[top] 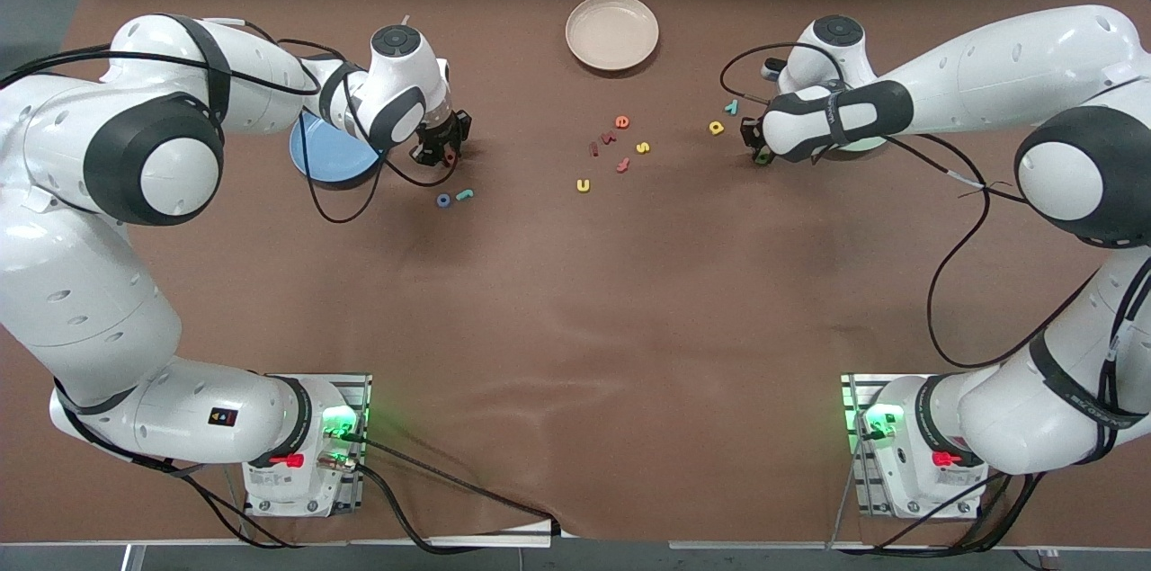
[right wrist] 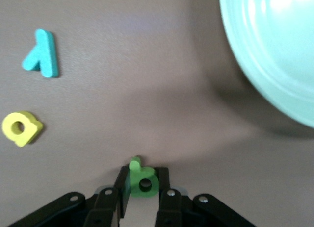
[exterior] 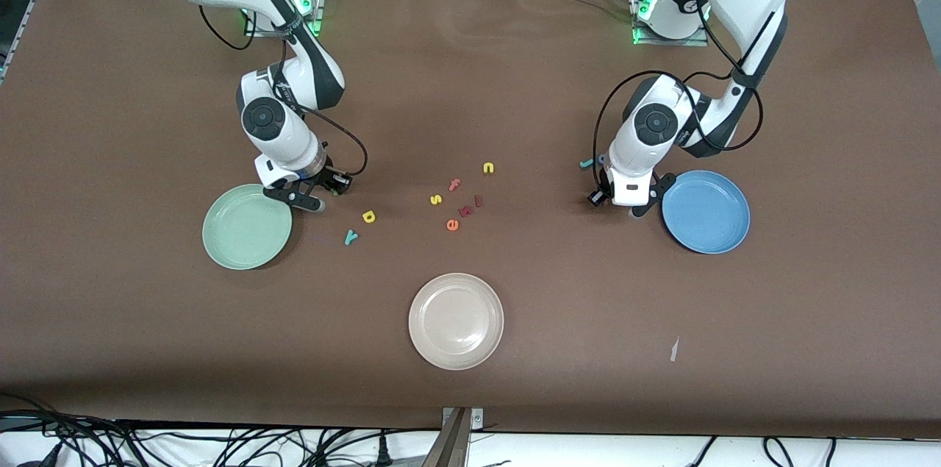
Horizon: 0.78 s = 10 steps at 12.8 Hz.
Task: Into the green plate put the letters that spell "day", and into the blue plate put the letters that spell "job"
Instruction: 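Carry the b over the green plate while the left gripper carries the d, then release the d into the blue plate while the right gripper drops the b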
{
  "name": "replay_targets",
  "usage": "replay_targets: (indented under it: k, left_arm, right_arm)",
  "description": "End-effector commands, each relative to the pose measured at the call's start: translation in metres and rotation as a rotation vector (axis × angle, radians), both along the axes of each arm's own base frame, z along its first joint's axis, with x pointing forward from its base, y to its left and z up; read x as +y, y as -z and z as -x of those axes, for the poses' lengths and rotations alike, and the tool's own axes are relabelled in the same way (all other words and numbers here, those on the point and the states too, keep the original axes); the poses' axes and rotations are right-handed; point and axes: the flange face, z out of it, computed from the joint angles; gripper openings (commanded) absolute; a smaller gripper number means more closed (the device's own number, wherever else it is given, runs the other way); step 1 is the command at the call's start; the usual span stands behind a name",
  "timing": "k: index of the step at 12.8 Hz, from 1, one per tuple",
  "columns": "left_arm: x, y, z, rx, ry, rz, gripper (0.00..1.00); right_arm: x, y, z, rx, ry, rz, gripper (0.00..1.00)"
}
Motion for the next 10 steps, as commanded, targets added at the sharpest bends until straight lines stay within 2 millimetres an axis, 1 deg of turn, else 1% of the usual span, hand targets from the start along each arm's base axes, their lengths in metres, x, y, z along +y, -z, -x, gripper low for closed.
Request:
replay_targets:
  k: [1,2,3,4,6,7,8,9,10]
  left_arm:
    - [0.005,0.0,-0.004,-0.002,-0.002,-0.037,0.14]
    - [0.007,-0.006,-0.006,-0.011,-0.007,-0.037,0.14]
    - [0.012,-0.016,-0.012,-0.012,-0.017,-0.047,0.14]
    - [0.015,-0.03,-0.025,-0.009,-0.03,-0.064,0.14]
    - [0.03,-0.06,-0.054,-0.004,-0.072,-0.089,0.13]
    - [0.037,-0.074,-0.063,-0.01,-0.085,-0.096,0.13]
    - [0.049,-0.079,-0.069,-0.012,-0.096,-0.1,0.13]
    - [0.064,-0.084,-0.073,-0.017,-0.095,-0.099,0.13]
    - [0.084,-0.088,-0.078,-0.019,-0.074,-0.099,0.13]
  right_arm:
    - [-0.019,-0.041,-0.018,0.014,-0.077,0.017,0.17]
    - [-0.033,-0.051,-0.029,0.025,-0.107,0.027,0.17]
    - [-0.053,-0.06,-0.043,0.026,-0.145,0.031,0.17]
    - [-0.071,-0.068,-0.053,0.027,-0.191,0.034,0.18]
    - [-0.095,-0.071,-0.062,0.017,-0.254,0.04,0.18]
    - [-0.11,-0.072,-0.068,0.013,-0.274,0.044,0.19]
    - [-0.126,-0.068,-0.074,0.014,-0.289,0.043,0.24]
    - [-0.133,-0.063,-0.075,0.015,-0.293,0.036,0.45]
    - [-0.134,-0.061,-0.076,0.009,-0.293,0.037,0.62]
